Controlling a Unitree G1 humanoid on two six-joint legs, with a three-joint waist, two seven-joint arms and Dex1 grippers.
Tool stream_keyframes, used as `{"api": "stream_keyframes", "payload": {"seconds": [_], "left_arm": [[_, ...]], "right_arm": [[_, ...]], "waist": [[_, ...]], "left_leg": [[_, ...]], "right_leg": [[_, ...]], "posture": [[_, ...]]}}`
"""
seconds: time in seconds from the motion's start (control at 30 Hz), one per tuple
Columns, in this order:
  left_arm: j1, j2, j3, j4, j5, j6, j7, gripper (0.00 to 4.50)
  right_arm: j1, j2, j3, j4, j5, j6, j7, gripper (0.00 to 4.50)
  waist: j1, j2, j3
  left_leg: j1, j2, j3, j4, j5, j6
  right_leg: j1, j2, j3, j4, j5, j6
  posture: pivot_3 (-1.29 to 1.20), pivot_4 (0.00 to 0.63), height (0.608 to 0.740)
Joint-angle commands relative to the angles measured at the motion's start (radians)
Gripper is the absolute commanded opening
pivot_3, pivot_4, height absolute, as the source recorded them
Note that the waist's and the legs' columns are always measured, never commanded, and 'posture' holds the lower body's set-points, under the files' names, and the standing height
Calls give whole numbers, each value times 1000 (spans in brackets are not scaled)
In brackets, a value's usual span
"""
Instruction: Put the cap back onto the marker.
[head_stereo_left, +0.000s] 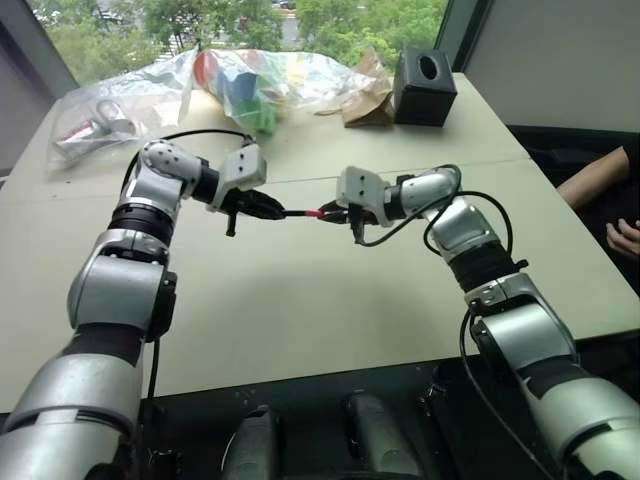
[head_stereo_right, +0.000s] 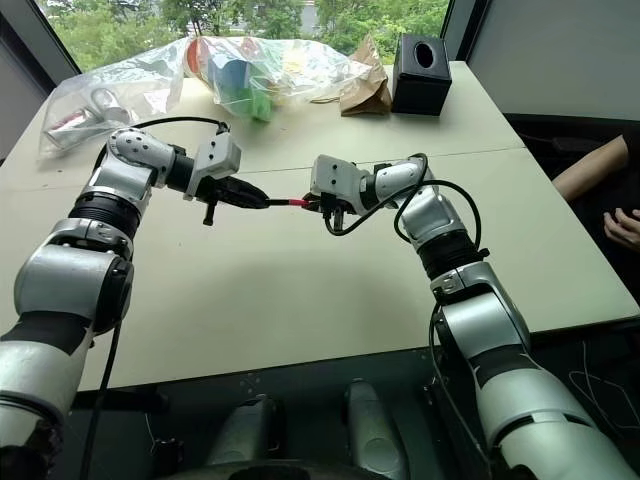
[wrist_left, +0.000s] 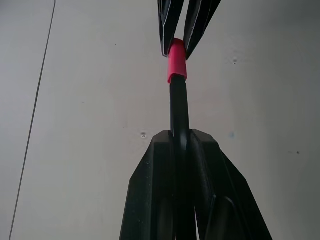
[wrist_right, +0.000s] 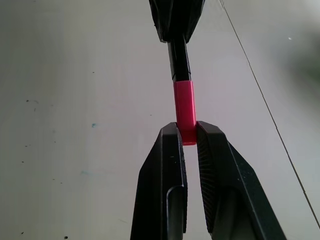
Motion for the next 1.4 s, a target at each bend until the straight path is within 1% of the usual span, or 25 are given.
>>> {"api": "stream_keyframes", "payload": {"seconds": [0.03, 0.2, 0.37, 0.5, 0.57, 0.77, 0.83, 1.0, 1.27, 1.4], "left_arm": [[-36, -47, 24, -35, -44, -40, -14, 0], [-33, -60, 33, -40, -48, -62, 11, 0], [-22, -60, 12, -41, -24, -106, 37, 0], [-22, -58, -3, -37, 9, -182, 81, 0], [-19, -52, -20, -33, 33, -219, 89, 0], [-24, -63, -4, -23, 7, -187, 61, 0], [-24, -64, -1, -23, 6, -182, 62, 0], [-22, -65, 5, -22, 0, -169, 62, 0], [-35, -49, 23, -23, -12, -124, 61, 0], [-34, -49, 27, -28, -15, -118, 66, 0]], "right_arm": [[-50, 61, 32, 8, -6, -55, 1, 32], [-83, 90, 20, 28, -3, -64, 3, 32], [-95, 119, 11, -30, 24, -18, 23, 32], [-81, 125, 10, -102, 55, 110, 90, 32], [-81, 118, 13, -106, 48, 139, 104, 32], [-90, 114, 15, -98, 35, 158, 114, 32], [-98, 124, 7, -95, 41, 164, 106, 32], [-103, 129, 0, -85, 36, 163, 89, 32], [-99, 87, 6, -34, -5, 121, 71, 32], [-99, 83, -2, -25, -8, 120, 69, 32]], "waist": [[0, 0, 0], [0, 0, 0], [0, 0, 0], [0, 0, 0], [1, 0, 0], [0, 0, 0], [0, 0, 0], [0, 0, 0], [0, 0, 0], [0, 0, 0]], "left_leg": [[0, 0, 0, 0, 0, 0], [0, 0, 0, 0, 0, 0], [0, 0, 0, 0, 0, 0], [0, 0, 0, 0, 0, 0], [-1, 0, 0, 1, 0, 0], [-4, 0, -1, 8, -2, 4], [-4, 0, -1, 9, -2, 4], [-4, 0, -1, 10, -2, 4], [-4, 0, -1, 10, -2, 4], [-4, 0, -1, 10, -2, 4]], "right_leg": [[0, 0, 0, 0, 0, 0], [0, 0, 0, 0, 0, 0], [0, 0, 0, 0, 0, 0], [0, 0, 0, 1, 0, 0], [-1, 0, 0, 1, 0, 0], [-1, 0, -1, 4, 0, 0], [-1, 0, -1, 8, 0, 0], [-1, 0, -1, 9, 0, 0], [-2, 0, -1, 9, 0, 0], [-2, 0, -1, 9, 0, 0]], "posture": [[0, 150, 739], [0, 150, 739], [0, 150, 739], [0, 150, 739], [0, 150, 739], [0, 150, 739], [0, 150, 739], [0, 150, 739], [0, 150, 739], [0, 150, 739]]}}
